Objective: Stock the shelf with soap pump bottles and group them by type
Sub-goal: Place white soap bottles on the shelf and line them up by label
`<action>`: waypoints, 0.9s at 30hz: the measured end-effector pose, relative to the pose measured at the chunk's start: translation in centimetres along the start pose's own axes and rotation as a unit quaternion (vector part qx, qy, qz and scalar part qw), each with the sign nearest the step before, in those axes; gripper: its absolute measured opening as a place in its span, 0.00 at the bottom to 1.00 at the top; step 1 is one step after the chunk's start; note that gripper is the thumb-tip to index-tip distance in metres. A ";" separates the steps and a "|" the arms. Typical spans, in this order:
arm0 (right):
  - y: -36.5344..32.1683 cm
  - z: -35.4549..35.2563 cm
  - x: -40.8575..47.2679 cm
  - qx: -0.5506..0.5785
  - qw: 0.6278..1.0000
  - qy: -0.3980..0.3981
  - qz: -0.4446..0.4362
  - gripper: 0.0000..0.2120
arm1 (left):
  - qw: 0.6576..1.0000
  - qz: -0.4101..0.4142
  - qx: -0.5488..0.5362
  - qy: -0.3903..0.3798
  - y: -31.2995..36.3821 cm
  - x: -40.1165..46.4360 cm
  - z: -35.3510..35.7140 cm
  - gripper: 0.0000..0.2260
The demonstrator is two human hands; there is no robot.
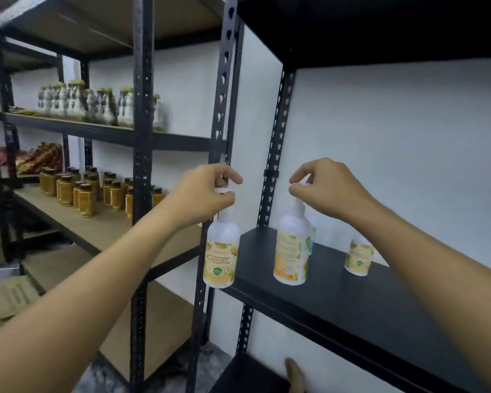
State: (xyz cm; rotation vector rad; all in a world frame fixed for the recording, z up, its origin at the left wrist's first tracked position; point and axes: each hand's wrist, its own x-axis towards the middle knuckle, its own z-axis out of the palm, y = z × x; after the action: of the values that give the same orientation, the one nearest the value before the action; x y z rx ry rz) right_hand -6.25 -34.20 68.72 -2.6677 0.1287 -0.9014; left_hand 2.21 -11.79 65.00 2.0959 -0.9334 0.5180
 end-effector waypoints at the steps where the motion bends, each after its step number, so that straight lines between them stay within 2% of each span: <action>1: 0.7 -0.5 0.3 -0.010 1.000 0.002 0.005 0.06 | 1.000 -0.001 -0.004 -0.002 0.3 1.0 0.5 0.11; 13: 10.6 -3.6 1.3 -0.063 0.995 0.007 0.071 0.03 | 0.997 0.044 -0.042 -0.049 3.3 9.1 8.6 0.12; 27: 19.7 -4.8 1.0 -0.092 0.986 0.002 0.138 0.03 | 0.988 0.066 -0.111 -0.089 7.4 12.7 16.5 0.11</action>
State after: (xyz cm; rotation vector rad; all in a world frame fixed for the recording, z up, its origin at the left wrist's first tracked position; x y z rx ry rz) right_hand -8.03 -54.28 66.39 -2.7214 0.5948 -0.8400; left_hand 5.73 -33.62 66.17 1.9088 -1.1818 0.2801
